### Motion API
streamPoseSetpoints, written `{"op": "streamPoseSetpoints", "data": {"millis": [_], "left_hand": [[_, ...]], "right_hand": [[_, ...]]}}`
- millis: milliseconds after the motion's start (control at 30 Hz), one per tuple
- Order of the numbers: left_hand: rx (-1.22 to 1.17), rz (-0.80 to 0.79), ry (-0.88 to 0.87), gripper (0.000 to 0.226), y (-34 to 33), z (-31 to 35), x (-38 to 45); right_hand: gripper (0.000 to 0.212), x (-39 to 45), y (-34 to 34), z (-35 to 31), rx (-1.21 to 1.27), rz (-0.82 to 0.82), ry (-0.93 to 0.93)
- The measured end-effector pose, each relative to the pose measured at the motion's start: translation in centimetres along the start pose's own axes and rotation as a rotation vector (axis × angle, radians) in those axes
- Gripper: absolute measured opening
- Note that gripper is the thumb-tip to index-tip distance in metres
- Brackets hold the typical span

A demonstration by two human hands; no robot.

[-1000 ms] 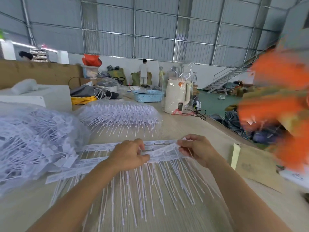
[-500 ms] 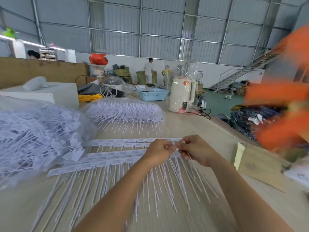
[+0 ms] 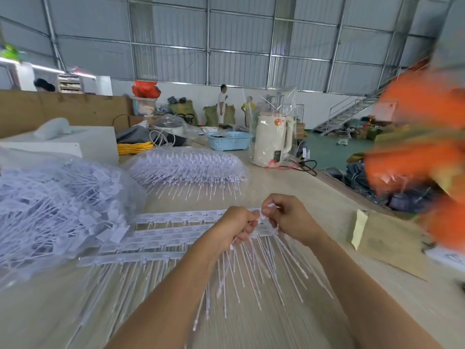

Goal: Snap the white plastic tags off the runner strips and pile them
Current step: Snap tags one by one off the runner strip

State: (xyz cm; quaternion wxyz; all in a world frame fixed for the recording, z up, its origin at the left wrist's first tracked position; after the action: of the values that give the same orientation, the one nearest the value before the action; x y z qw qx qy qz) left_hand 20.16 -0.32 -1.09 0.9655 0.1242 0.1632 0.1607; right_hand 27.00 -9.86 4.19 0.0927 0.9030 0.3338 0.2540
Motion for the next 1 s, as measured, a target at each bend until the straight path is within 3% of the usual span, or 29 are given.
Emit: {"op": "streamPoseSetpoints", "data": {"millis": [100,167,233,267,433,533,733,800,867,1000], "left_hand": [[0.108,0.037,-0.053,0.034,0.5,1.2,-0.4],[0.224,0.114,-0.167,0.034,1.2,2.8,-0.8],[0.403,0.167,-0.267,0.034,1.2,4.2,-1.3],[0.485,0.161,-0.293,0.032,0.9,4.6,-1.5],[0.717,0.19,-0.327,0.012,0.9,4.7,-1.7],[0.691,0.217,-0.354,0.015,1.4,4.6,-1.9],[0.547,0.136,-0.285,0.01,2.4,2.7,-1.5],[0.578,0.128,-0.265,0.025,3.0,2.2,-1.4],[0.499,0.081,-0.265,0.026,2.8,2.0,-1.6],[0.434,0.102,-0.273,0.026,3.0,2.5,-1.8]], "right_hand": [[0.023,0.1,3.2,0.9,-0.182,0.217,-0.109],[0.018,-0.2,5.1,2.0,0.112,0.305,-0.23],[0.02,-0.3,3.8,2.0,0.567,0.242,-0.344],[0.021,-0.2,2.7,1.4,0.668,0.186,-0.369],[0.019,-0.4,-1.0,0.1,0.42,0.052,-0.396],[0.017,-1.0,-3.1,0.4,0.499,-0.041,-0.443],[0.021,-0.8,-2.2,0.9,0.353,0.028,-0.343],[0.021,-0.5,-1.8,0.7,0.341,0.059,-0.298],[0.017,-0.2,-1.7,0.5,0.366,0.075,-0.257],[0.007,-0.3,-2.1,1.0,0.37,0.003,-0.283]]}}
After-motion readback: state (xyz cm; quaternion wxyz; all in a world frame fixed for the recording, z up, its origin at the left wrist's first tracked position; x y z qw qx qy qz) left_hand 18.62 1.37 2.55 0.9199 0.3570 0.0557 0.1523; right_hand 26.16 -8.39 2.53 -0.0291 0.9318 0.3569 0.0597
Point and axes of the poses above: each hand's wrist, its own x-axis towards the middle knuckle, its own y-axis out of the back of the hand, z = x × y, the point moved 9 cm from there along x, towards the middle knuckle, and after that the axes turned 11 degrees about x, right-handed, at the moved point
